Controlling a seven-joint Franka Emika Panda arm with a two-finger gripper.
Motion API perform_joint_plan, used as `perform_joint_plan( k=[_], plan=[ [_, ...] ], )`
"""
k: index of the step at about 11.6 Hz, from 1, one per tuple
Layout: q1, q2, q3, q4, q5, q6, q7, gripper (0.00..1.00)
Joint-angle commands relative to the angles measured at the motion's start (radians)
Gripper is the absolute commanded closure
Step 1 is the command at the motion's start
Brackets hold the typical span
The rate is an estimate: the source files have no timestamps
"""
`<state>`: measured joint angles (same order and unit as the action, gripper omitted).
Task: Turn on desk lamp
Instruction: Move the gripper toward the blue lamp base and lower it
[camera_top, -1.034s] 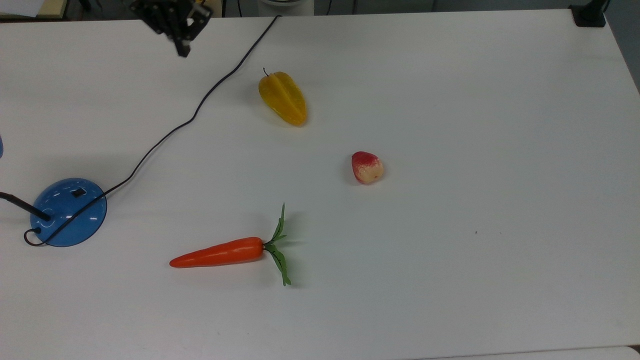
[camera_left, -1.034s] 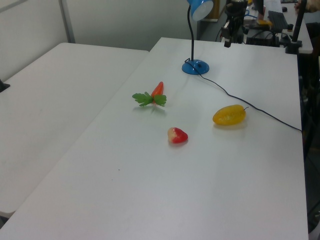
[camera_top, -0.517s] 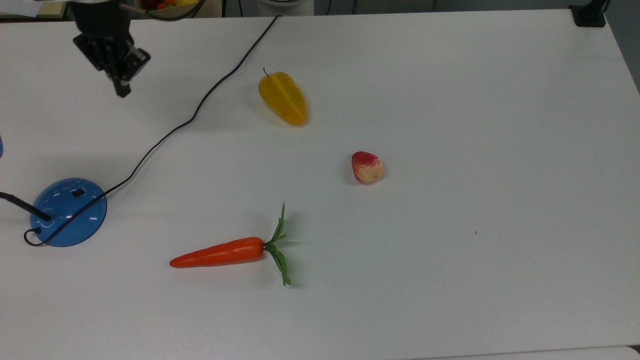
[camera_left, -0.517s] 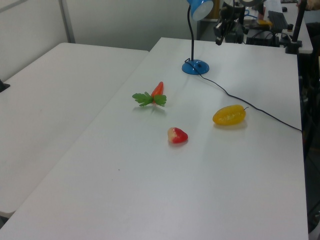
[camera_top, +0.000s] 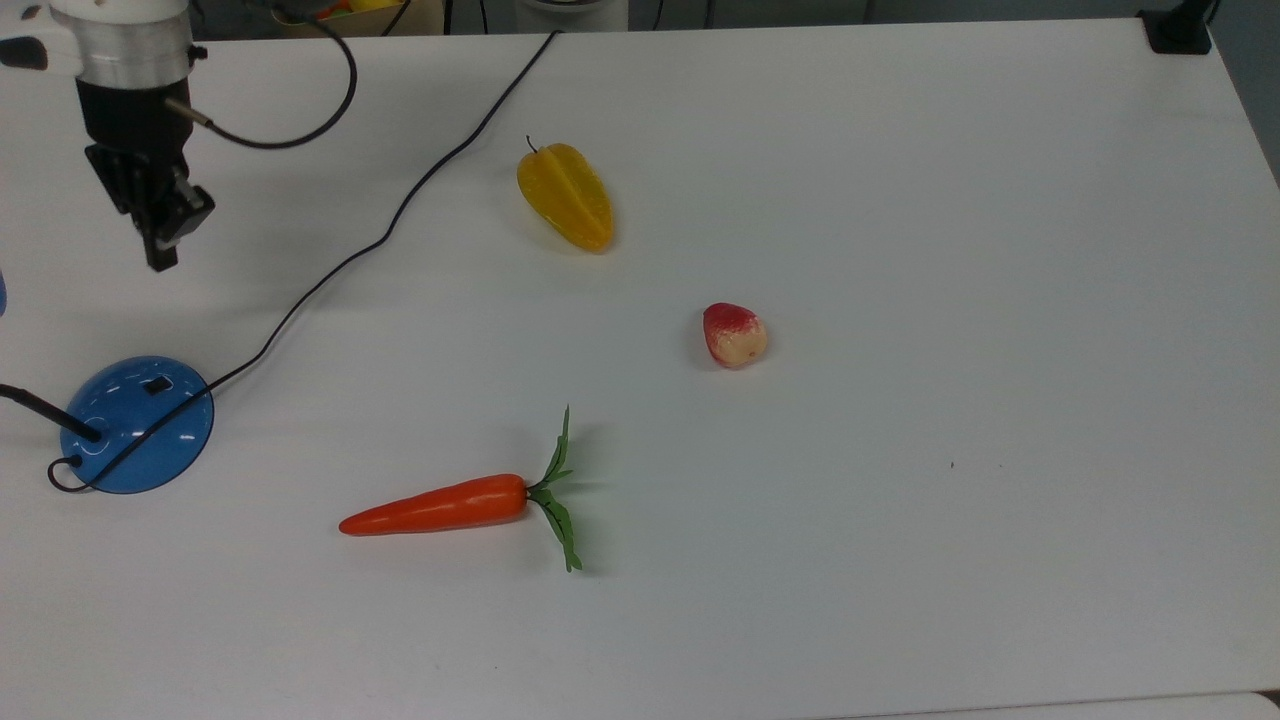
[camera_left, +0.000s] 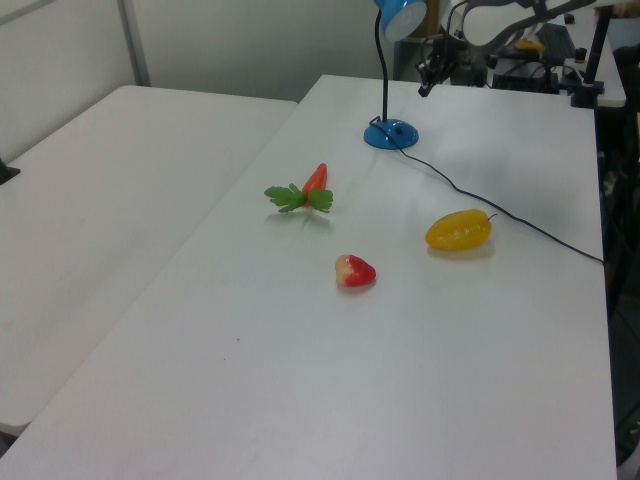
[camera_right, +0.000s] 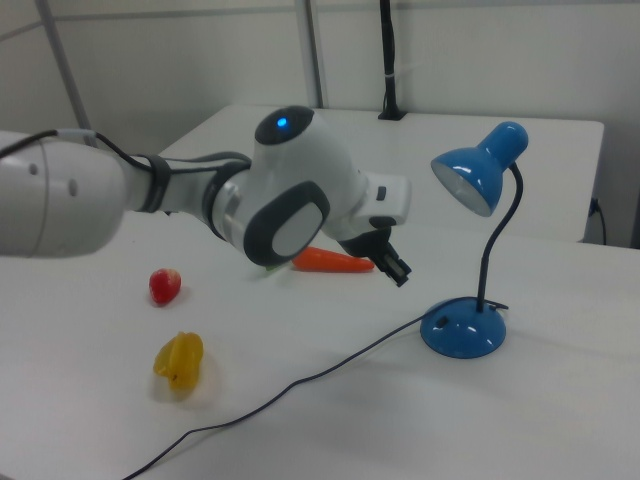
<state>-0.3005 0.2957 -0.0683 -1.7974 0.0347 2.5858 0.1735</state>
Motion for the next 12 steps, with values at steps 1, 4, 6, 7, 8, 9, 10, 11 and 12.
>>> perform_joint_plan(
  k=[1, 4, 6, 7, 8, 9, 10, 11, 12],
  plan=[
    [-0.022, 0.124, 0.027, 0.102, 0.004, 0.083, 0.076, 1.00],
    [-0.022, 0.221, 0.027, 0.180, 0.002, 0.112, 0.093, 1.00],
    [-0.022, 0.258, 0.027, 0.199, 0.001, 0.143, 0.101, 1.00],
    [-0.022, 0.260, 0.027, 0.199, -0.001, 0.155, 0.101, 1.00],
    [-0.023, 0.269, 0.028, 0.199, 0.004, 0.159, 0.107, 1.00],
    [-0.023, 0.273, 0.027, 0.199, 0.004, 0.162, 0.119, 1.00],
    [-0.029, 0.276, 0.028, 0.197, 0.002, 0.163, 0.130, 1.00],
    [-0.031, 0.280, 0.028, 0.197, 0.004, 0.163, 0.135, 1.00],
    [-0.035, 0.281, 0.025, 0.197, 0.005, 0.163, 0.135, 1.00]
  ],
)
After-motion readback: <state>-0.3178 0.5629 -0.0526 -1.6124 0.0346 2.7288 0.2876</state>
